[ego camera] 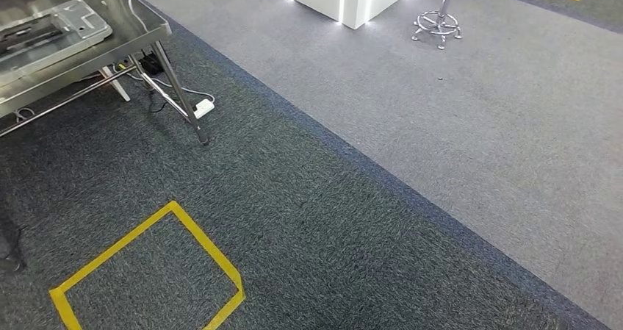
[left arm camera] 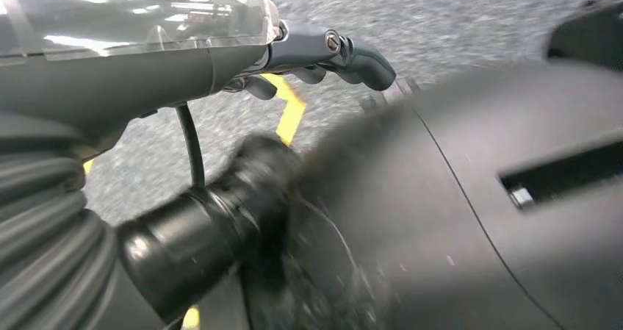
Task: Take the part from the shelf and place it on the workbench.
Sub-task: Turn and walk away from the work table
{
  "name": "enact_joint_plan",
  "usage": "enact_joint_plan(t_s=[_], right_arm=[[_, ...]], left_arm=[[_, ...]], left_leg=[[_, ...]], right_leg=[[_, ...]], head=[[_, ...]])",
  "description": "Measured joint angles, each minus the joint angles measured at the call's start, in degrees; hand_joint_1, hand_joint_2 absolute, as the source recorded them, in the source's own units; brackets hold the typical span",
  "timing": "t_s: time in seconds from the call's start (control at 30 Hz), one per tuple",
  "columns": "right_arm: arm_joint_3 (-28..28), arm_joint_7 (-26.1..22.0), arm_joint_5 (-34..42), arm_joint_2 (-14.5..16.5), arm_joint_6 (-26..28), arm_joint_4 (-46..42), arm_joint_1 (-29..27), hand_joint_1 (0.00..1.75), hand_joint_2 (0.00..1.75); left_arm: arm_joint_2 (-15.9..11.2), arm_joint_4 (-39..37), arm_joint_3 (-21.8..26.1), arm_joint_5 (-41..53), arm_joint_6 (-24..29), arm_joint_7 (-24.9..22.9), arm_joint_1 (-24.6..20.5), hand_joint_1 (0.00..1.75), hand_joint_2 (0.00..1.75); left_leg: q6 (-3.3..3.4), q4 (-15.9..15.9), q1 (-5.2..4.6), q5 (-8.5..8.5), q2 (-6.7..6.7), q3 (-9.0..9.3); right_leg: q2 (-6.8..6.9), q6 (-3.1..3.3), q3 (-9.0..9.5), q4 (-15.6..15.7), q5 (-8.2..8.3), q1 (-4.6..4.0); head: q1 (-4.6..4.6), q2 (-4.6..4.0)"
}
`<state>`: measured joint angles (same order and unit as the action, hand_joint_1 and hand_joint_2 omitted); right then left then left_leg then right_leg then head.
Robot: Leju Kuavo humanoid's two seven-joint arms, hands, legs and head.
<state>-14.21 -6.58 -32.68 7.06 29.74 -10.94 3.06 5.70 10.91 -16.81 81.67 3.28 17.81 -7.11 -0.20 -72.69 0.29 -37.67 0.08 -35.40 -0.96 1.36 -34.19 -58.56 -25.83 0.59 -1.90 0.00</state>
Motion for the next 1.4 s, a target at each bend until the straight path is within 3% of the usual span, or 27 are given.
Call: enact_joint_plan(t_s=[0.03, 0.1, 0.17, 0.23, 0.3, 0.37, 0.43, 0.5, 0.53, 0.57, 0.6, 0.67, 0.73, 0.8, 0.87, 0.93, 1.0, 1.03, 1.07, 1.1, 1.17, 1.23, 1.3, 1.33, 1.4], right_arm=[[0.00, 0.05, -0.03, 0.00, -0.01, 0.01, -0.05, 0.00, 0.00], [0.02, 0.14, -0.12, 0.01, -0.02, 0.02, -0.08, 0.00, 0.00], [0.04, 0.25, -0.21, 0.04, -0.04, 0.02, -0.01, 0.00, 0.00], [0.04, 0.36, -0.32, 0.08, -0.08, 0.02, 0.03, 0.00, 0.00], [0.04, 0.39, -0.44, 0.09, -0.08, 0.03, -0.13, 0.00, 0.00], [0.04, 0.40, -0.57, 0.09, -0.10, 0.05, -0.22, 0.00, 0.00], [0.04, 0.41, -0.71, 0.09, -0.14, 0.06, -0.16, 0.00, 0.00], [0.04, 0.42, -0.78, 0.09, -0.18, 0.06, -0.18, 0.00, 0.00], [0.04, 0.42, -0.80, 0.09, -0.22, 0.07, -0.22, 0.00, 0.00], [0.04, 0.42, -0.81, 0.09, -0.26, 0.07, -0.26, 0.00, 0.00], [0.04, 0.42, -0.84, 0.09, -0.29, 0.08, -0.27, 0.00, 0.00], [0.04, 0.42, -0.96, 0.11, -0.34, 0.08, -0.13, 0.00, 0.00], [0.04, 0.40, -1.09, 0.15, -0.39, 0.08, 0.00, 0.00, 0.00], [0.04, 0.40, -1.16, 0.17, -0.45, 0.08, -0.02, 0.00, 0.00], [0.05, 0.42, -1.18, 0.16, -0.49, 0.08, -0.01, 0.00, 0.00], [0.07, 0.40, -1.20, 0.18, -0.53, 0.08, 0.07, 0.00, 0.00], [0.07, 0.40, -1.22, 0.21, -0.62, 0.09, 0.04, 0.00, 0.00], [0.07, 0.41, -1.22, 0.22, -0.66, 0.09, -0.01, 0.00, 0.00], [0.07, 0.42, -1.22, 0.22, -0.68, 0.10, -0.05, 0.00, 0.00], [0.07, 0.42, -1.22, 0.22, -0.69, 0.10, -0.06, 0.00, 0.00], [0.07, 0.42, -1.23, 0.23, -0.69, 0.10, -0.02, 0.00, 0.00], [0.07, 0.43, -1.32, 0.26, -0.72, 0.10, 0.02, 0.00, 0.00], [0.09, 0.53, -1.52, 0.28, -0.78, 0.13, -0.11, 0.00, 0.00], [0.12, 0.60, -1.64, 0.28, -0.82, 0.16, -0.20, 0.00, 0.00], [0.20, 0.75, -1.80, 0.28, -0.92, 0.21, -0.24, 0.00, 0.00]], left_arm=[[0.00, 0.00, -0.02, 0.00, 0.01, -0.01, 0.00, 0.00, 0.00], [-0.01, 0.00, -0.04, 0.00, 0.02, -0.16, 0.00, 0.00, 0.00], [-0.05, -0.03, -0.08, 0.00, 0.01, -0.46, 0.02, 0.00, 0.00], [-0.08, -0.06, -0.13, 0.01, 0.00, -0.63, 0.02, 0.00, 0.00], [0.01, -0.03, -0.14, 0.00, 0.00, -0.57, -0.02, 0.00, 0.00], [0.13, -0.01, -0.18, 0.00, 0.00, -0.47, -0.02, 0.00, 0.00], [0.17, 0.00, -0.21, -0.01, 0.00, -0.32, -0.02, 0.00, 0.00], [0.17, 0.00, -0.21, -0.01, 0.00, -0.16, -0.05, 0.00, 0.00], [0.17, 0.00, -0.21, -0.01, 0.00, -0.12, -0.07, 0.00, 0.00], [0.17, 0.00, -0.21, -0.01, 0.01, -0.10, -0.08, 0.00, 0.00], [0.17, 0.00, -0.21, -0.02, 0.01, -0.10, -0.11, 0.00, 0.00], [0.12, 0.00, -0.21, 0.00, 0.02, -0.09, -0.14, 0.00, 0.00], [0.03, 0.00, -0.21, 0.00, 0.03, -0.10, -0.19, 0.00, 0.00], [-0.05, 0.01, -0.21, -0.01, 0.04, -0.10, -0.25, 0.00, 0.00], [-0.13, 0.02, -0.21, 0.00, 0.06, -0.11, -0.23, 0.00, 0.00], [-0.15, 0.02, -0.21, 0.00, 0.07, -0.07, -0.12, 0.00, 0.00], [-0.15, 0.01, -0.21, 0.00, 0.07, 0.14, -0.05, 0.00, 0.00], [-0.15, 0.01, -0.21, 0.00, 0.08, 0.22, -0.04, 0.00, 0.00], [-0.15, 0.02, -0.21, 0.00, 0.08, 0.28, -0.05, 0.00, 0.00], [-0.15, 0.02, -0.21, 0.01, 0.09, 0.24, -0.06, 0.00, 0.00], [-0.16, 0.00, -0.21, 0.00, 0.09, -0.02, -0.03, 0.00, 0.00], [-0.16, -0.04, -0.21, 0.00, 0.09, -0.19, -0.01, 0.00, 0.00], [-0.10, -0.04, -0.21, 0.01, 0.09, -0.15, -0.05, 0.00, 0.00], [-0.02, -0.03, -0.22, 0.01, 0.08, -0.14, -0.08, 0.00, 0.00], [0.15, -0.02, -0.23, 0.00, 0.07, -0.14, -0.08, 0.00, 0.00]], left_leg=[[0.09, -0.14, -0.07, 0.86, -0.11, -0.07], [0.47, 5.34, -0.10, 5.13, -0.94, 2.26], [1.01, 12.00, -0.03, 8.08, -3.67, 4.76], [1.47, 14.47, -0.12, 8.38, -5.22, 5.41], [2.08, 15.10, -0.09, 8.75, -4.08, 5.68], [2.86, 15.88, 0.12, 9.34, -2.58, 6.12], [3.24, 16.15, 0.06, 9.59, -0.96, 6.10], [3.29, 16.07, -0.06, 9.53, 0.67, 5.91], [3.26, 16.05, -0.08, 9.47, 1.43, 5.89], [3.18, 16.02, -0.07, 9.38, 2.12, 5.94], [3.04, 15.97, -0.06, 9.23, 2.76, 6.06], [2.46, 15.74, -0.28, 8.76, 3.83, 6.26], [1.80, 15.61, -0.60, 8.34, 4.72, 6.41], [1.20, 15.62, -0.58, 7.98, 5.43, 6.79], [0.60, 13.77, -0.30, 6.31, 3.87, 6.39], [0.29, 7.60, -0.10, 2.64, 1.18, 3.56], [0.29, 0.41, -0.18, -0.20, 0.14, 0.11], [0.37, -0.97, -0.23, -0.05, -0.02, -0.53], [0.50, -0.15, -0.26, 1.27, -0.16, -0.11], [0.69, 2.79, -0.26, 3.45, -0.45, 1.24], [1.14, 10.53, -0.13, 7.29, -2.63, 4.40], [1.46, 14.44, -0.12, 8.43, -4.59, 5.67], [1.90, 14.94, -0.22, 8.57, -4.21, 5.71], [2.25, 15.31, -0.17, 8.87, -3.57, 5.90], [2.94, 16.15, 0.06, 9.53, -2.11, 6.27]], right_leg=[[-0.73, 0.01, 0.02, -0.06, -0.01, -0.05], [-2.26, -0.02, 0.05, -0.21, 0.00, -0.11], [-3.65, -0.34, -0.24, -0.48, 0.13, -0.19], [-4.85, -1.07, -0.81, -0.57, 0.49, -0.03], [-5.68, -1.83, -1.14, -0.44, 0.81, 0.17], [-3.86, -2.25, -2.11, -2.42, -0.60, -0.07], [-0.82, -2.49, -5.09, -8.66, -4.16, -0.17], [0.35, -2.80, -8.10, -15.06, -6.61, 0.12], [0.61, -2.93, -8.38, -15.90, -6.42, 0.30], [0.92, -3.04, -7.46, -14.44, -5.21, 0.48], [1.61, -3.09, -5.45, -10.95, -3.37, 0.61], [4.56, -2.81, -1.32, -3.41, -0.97, 0.45], [6.01, -2.22, 0.12, -0.52, -0.72, 0.05], [4.65, -1.63, 0.05, -0.45, -0.60, 0.05], [3.42, -0.89, 0.07, -0.18, -0.41, 0.20], [2.22, -0.28, 0.03, -0.04, -0.24, 0.17], [0.81, -0.08, -0.01, -0.07, -0.21, -0.01], [0.00, -0.06, 0.06, -0.09, -0.22, -0.09], [-0.85, -0.06, 0.13, -0.12, -0.22, -0.14], [-1.68, -0.08, 0.21, -0.18, -0.22, -0.17], [-3.16, -0.25, 0.09, -0.42, -0.15, -0.22], [-4.36, -0.81, -0.36, -0.56, 0.10, -0.13], [-5.48, -1.64, -0.73, -0.36, 0.50, 0.01], [-5.30, -1.92, -0.88, -0.50, 0.41, -0.01], [-3.04, -2.30, -2.29, -3.37, -1.56, -0.28]], head=[[-0.01, 0.00], [-0.01, 0.00], [-0.02, 0.00], [-0.03, 0.00], [-0.04, 0.00], [-0.13, 0.00], [-0.21, 0.00], [-0.21, 0.00], [-0.21, 0.00], [-0.22, 0.00], [-0.21, 0.00], [-0.19, 0.00], [-0.12, 0.00], [-0.08, 0.00], [-0.08, 0.00], [-0.07, 0.00], [-0.06, 0.00], [-0.06, 0.00], [-0.06, 0.00], [-0.07, 0.00], [-0.08, 0.00], [-0.09, 0.00], [-0.09, 0.00], [-0.10, 0.00], [-0.18, 0.00]])
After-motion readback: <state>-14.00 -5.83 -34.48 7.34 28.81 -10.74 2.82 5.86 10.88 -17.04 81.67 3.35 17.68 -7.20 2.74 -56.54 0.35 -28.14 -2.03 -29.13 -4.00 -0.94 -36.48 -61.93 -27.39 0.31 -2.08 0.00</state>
